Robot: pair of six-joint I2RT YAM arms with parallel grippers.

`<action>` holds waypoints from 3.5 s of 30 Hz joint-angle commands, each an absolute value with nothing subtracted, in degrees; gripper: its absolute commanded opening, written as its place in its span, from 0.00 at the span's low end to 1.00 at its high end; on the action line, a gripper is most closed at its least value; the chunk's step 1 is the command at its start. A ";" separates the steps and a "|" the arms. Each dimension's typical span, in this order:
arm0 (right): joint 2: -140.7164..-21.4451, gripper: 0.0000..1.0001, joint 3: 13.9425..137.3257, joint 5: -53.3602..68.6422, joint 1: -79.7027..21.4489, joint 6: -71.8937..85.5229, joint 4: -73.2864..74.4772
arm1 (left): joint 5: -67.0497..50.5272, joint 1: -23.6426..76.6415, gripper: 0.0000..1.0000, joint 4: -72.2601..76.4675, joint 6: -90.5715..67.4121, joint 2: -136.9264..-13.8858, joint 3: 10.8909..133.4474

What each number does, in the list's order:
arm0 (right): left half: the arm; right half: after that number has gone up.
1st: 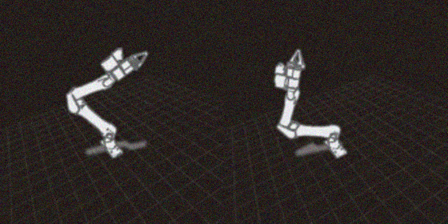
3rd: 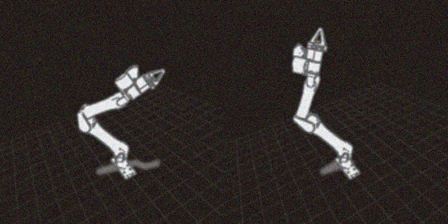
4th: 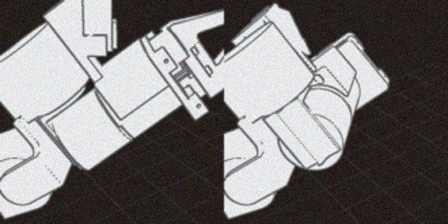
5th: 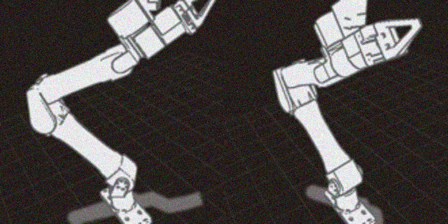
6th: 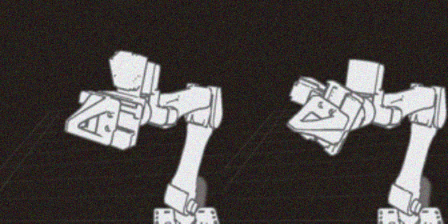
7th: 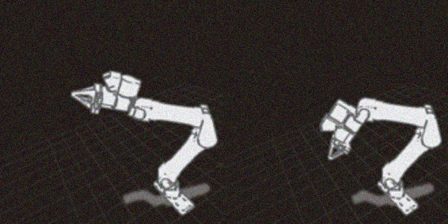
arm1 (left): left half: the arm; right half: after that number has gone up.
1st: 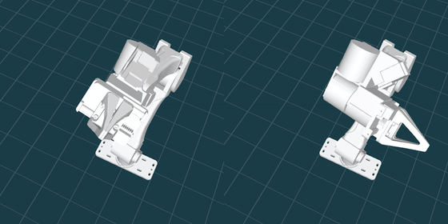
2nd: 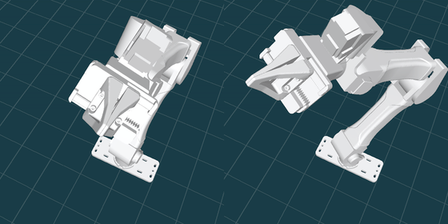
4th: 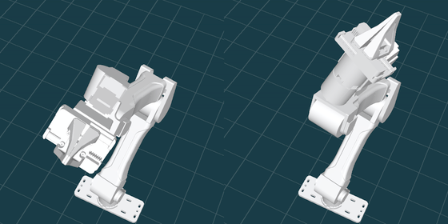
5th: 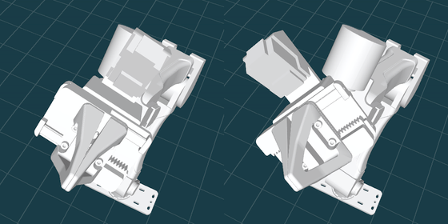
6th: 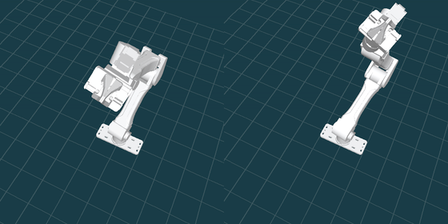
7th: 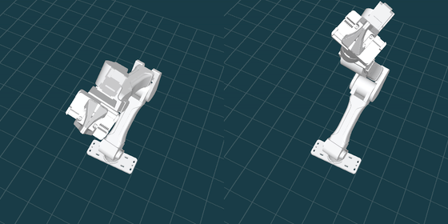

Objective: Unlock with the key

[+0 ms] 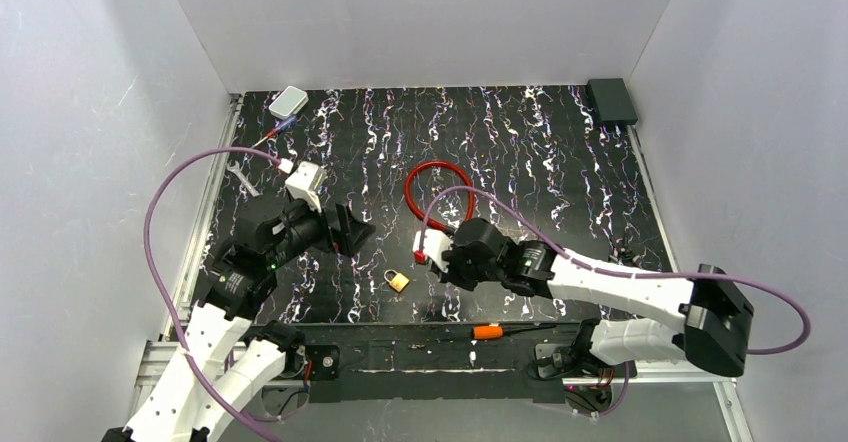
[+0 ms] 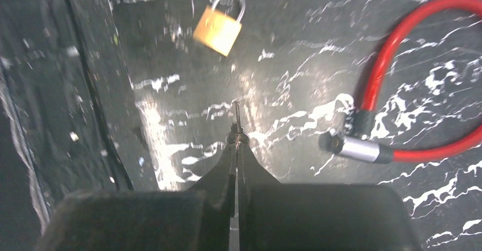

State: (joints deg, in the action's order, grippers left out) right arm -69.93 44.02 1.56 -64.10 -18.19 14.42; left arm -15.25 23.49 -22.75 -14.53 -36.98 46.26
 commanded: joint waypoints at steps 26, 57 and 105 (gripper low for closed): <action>-67.03 0.01 52.38 11.16 -64.07 13.92 -8.00 | -38.39 23.73 0.49 2.34 -41.50 -35.71 33.18; -69.83 0.01 54.66 9.14 -64.07 16.06 -8.55 | -37.84 24.27 0.02 2.08 -41.40 -36.89 31.01; -71.75 0.54 45.13 21.06 -57.68 38.93 -49.97 | -33.45 24.26 0.00 3.17 -46.87 -34.31 41.82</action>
State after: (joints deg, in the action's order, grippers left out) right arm -71.34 41.91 20.11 -57.76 38.17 -46.45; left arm -34.03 24.14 1.89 -46.76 -34.92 39.53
